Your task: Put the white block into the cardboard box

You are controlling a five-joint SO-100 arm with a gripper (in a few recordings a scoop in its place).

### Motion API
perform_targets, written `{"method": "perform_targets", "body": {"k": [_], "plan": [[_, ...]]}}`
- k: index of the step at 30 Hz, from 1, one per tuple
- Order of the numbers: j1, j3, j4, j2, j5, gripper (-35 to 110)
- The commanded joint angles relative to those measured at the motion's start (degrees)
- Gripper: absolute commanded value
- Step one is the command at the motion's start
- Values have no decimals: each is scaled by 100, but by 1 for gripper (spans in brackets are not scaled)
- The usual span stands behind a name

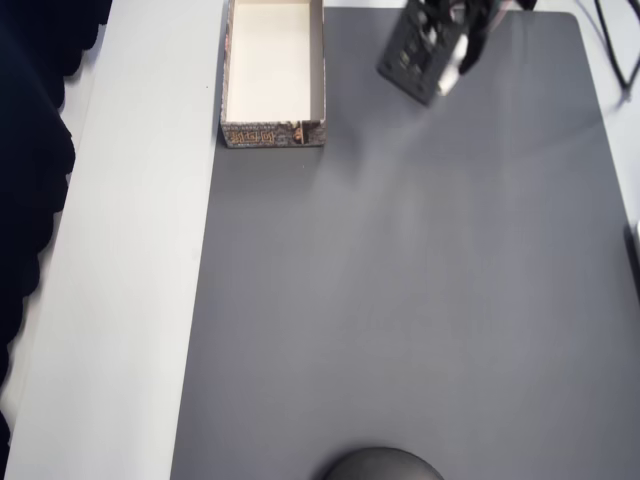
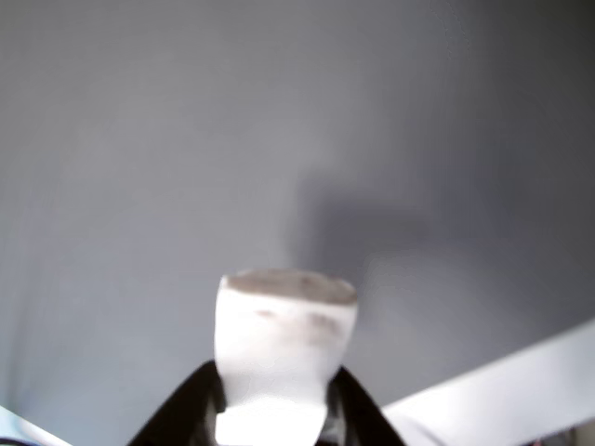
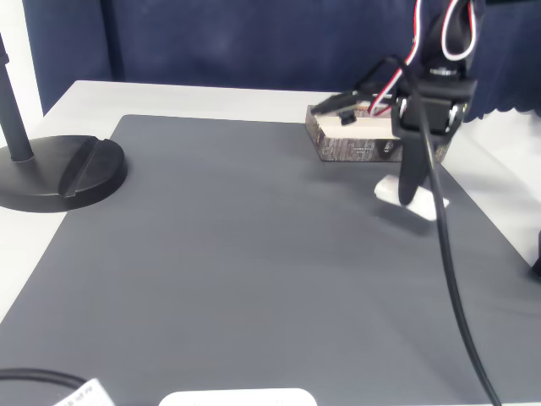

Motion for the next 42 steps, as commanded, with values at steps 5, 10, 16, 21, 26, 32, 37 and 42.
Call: {"method": "perform_targets", "body": {"k": [5,10,16,21,26,32,37,42], "plan": [[1037,-1863,527,-439,510,-2],[1529,-2909,703,-1266,861,-2],[2136,-3902,826,-2153,1301,-2],[2584,-4975,896,-2953,1635,-2],[2777,-6003,1002,-3595,1784,-2],[2874,-6407,1002,-4017,1846,-2],[2918,-6530,1011,-4122,2039,-2],[2874,-6539,1046,-4122,3946,-2]]}}
